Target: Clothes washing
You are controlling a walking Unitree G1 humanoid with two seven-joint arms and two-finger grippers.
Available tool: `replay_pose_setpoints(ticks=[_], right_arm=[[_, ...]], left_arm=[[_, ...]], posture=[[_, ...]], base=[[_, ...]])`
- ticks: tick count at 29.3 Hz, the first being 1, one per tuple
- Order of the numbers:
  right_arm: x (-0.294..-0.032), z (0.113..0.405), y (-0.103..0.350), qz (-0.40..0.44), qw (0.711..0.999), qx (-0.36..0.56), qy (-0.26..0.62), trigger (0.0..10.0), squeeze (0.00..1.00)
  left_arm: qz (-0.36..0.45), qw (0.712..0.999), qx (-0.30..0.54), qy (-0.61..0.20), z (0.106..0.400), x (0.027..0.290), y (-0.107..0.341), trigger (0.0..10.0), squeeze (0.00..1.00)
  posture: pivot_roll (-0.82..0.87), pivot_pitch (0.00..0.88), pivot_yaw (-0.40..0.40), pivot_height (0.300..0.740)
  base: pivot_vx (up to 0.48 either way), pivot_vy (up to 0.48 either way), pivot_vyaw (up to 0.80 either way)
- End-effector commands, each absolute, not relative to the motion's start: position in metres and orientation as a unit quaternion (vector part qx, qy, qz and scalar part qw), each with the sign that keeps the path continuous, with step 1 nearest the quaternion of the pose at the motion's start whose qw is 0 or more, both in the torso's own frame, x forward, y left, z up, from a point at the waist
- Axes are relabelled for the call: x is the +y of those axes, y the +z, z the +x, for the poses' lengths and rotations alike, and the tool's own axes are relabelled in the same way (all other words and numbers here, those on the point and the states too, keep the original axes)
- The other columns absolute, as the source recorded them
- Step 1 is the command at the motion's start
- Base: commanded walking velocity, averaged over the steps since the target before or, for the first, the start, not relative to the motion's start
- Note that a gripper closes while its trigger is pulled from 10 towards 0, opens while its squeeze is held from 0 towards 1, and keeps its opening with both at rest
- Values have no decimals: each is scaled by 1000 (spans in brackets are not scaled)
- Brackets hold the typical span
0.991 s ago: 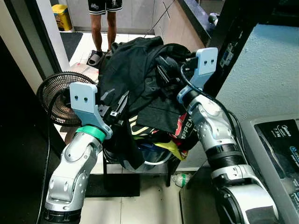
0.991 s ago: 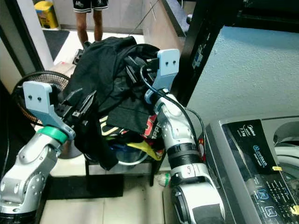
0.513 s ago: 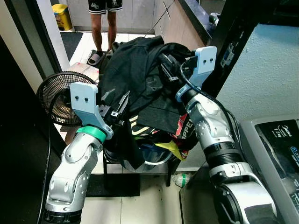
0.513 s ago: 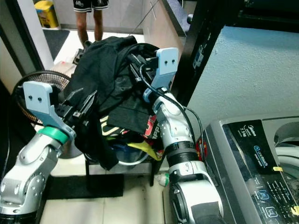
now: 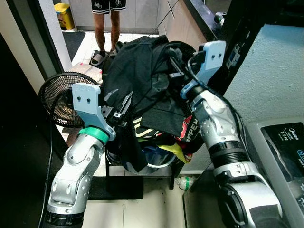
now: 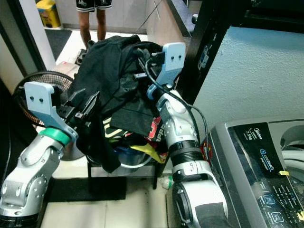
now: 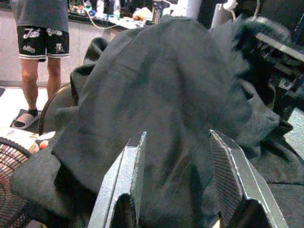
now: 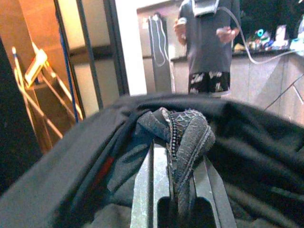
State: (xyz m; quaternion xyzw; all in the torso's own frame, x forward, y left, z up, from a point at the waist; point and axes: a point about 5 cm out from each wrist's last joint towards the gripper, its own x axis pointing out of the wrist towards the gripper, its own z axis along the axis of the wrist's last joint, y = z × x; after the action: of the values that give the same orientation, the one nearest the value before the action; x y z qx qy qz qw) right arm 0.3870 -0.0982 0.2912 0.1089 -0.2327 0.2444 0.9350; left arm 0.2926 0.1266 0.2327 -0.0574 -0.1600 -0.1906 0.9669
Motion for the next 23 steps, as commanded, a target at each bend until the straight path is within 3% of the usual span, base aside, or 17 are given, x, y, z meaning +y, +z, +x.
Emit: replay_pose_setpoints(ticks=[1, 20, 21, 22, 23], right_arm=[[-116, 382, 328, 138, 918, -292, 229, 0, 0], [-160, 367, 388, 169, 885, -389, 190, 0, 0], [-170, 360, 406, 198, 867, -419, 184, 0, 0], [-170, 360, 406, 198, 867, -419, 184, 0, 0], [-183, 351, 428, 235, 838, -460, 177, 0, 0]], left_arm=[[-56, 966, -159, -194, 294, 126, 231, 10000, 0], [-56, 964, -164, -203, 298, 123, 234, 10000, 0], [-56, 963, -165, -205, 298, 123, 234, 10000, 0], [-56, 963, -165, -205, 298, 123, 234, 10000, 0], [-56, 963, -166, -205, 298, 123, 235, 10000, 0]], posture=[[49, 49, 3, 740], [37, 41, 24, 740], [38, 40, 25, 740], [38, 40, 25, 740], [41, 39, 23, 740]], base=[[0, 0, 0], [0, 0, 0], [0, 0, 0], [0, 0, 0], [0, 0, 0]])
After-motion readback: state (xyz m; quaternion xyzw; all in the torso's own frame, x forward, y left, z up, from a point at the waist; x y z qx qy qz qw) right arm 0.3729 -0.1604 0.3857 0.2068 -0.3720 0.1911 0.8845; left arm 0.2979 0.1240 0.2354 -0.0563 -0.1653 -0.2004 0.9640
